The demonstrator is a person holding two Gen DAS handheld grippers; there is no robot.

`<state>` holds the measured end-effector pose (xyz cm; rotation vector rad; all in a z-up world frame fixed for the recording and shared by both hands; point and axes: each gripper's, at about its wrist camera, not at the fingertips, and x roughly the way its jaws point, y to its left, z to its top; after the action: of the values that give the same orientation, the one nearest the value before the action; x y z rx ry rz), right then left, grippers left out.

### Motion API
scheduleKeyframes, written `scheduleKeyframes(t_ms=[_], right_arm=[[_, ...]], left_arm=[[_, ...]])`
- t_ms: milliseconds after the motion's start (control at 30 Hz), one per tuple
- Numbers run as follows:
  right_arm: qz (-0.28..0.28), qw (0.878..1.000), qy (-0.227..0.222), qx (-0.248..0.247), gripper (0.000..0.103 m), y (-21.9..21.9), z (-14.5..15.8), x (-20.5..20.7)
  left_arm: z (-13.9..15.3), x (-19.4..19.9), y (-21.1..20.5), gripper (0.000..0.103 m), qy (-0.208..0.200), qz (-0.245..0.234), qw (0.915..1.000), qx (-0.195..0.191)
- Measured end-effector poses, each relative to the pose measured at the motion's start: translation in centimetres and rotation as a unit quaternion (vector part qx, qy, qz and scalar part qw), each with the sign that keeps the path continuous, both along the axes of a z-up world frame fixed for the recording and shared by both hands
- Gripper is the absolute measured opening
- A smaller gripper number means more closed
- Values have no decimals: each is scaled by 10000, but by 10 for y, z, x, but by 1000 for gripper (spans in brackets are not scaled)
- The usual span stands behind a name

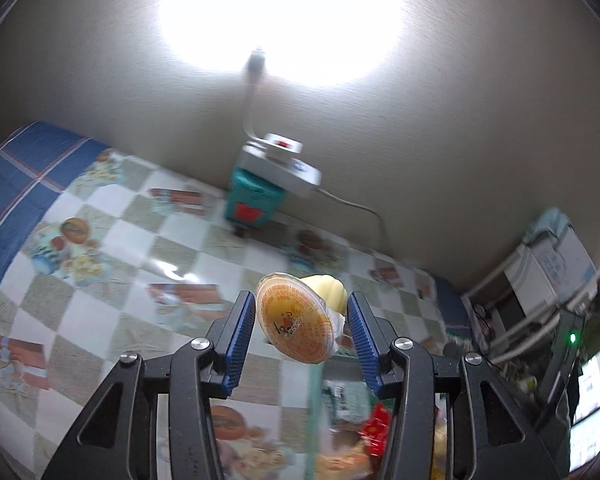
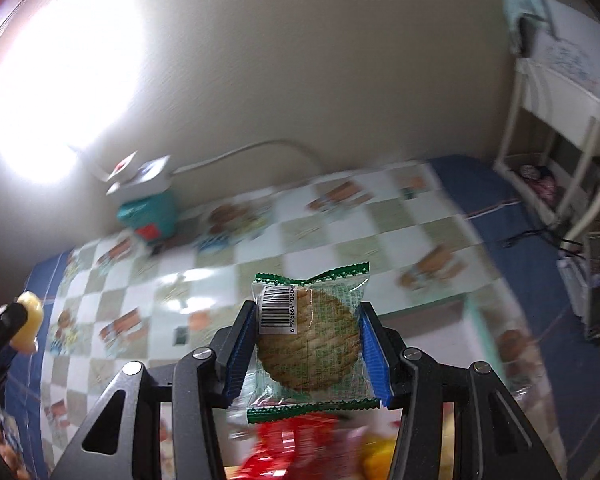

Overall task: Organize snacks
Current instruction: 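Carry the cookie packet and orange cake cup into the tray and open both tools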

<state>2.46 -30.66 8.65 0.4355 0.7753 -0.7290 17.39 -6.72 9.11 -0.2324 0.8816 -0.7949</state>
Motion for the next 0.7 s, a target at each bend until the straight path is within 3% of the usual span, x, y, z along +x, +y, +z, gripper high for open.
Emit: scheduleKeyframes(t_ms=[267, 700], right_arm=[[-609, 9977, -198, -222, 53, -38, 19, -49], [-975, 9942, -379, -243, 53, -69, 28, -94]], left_arm=[[5, -43, -56, 49, -125, -778, 9968, 121], [-15, -110, -138, 49, -190, -1838, 9809, 604]])
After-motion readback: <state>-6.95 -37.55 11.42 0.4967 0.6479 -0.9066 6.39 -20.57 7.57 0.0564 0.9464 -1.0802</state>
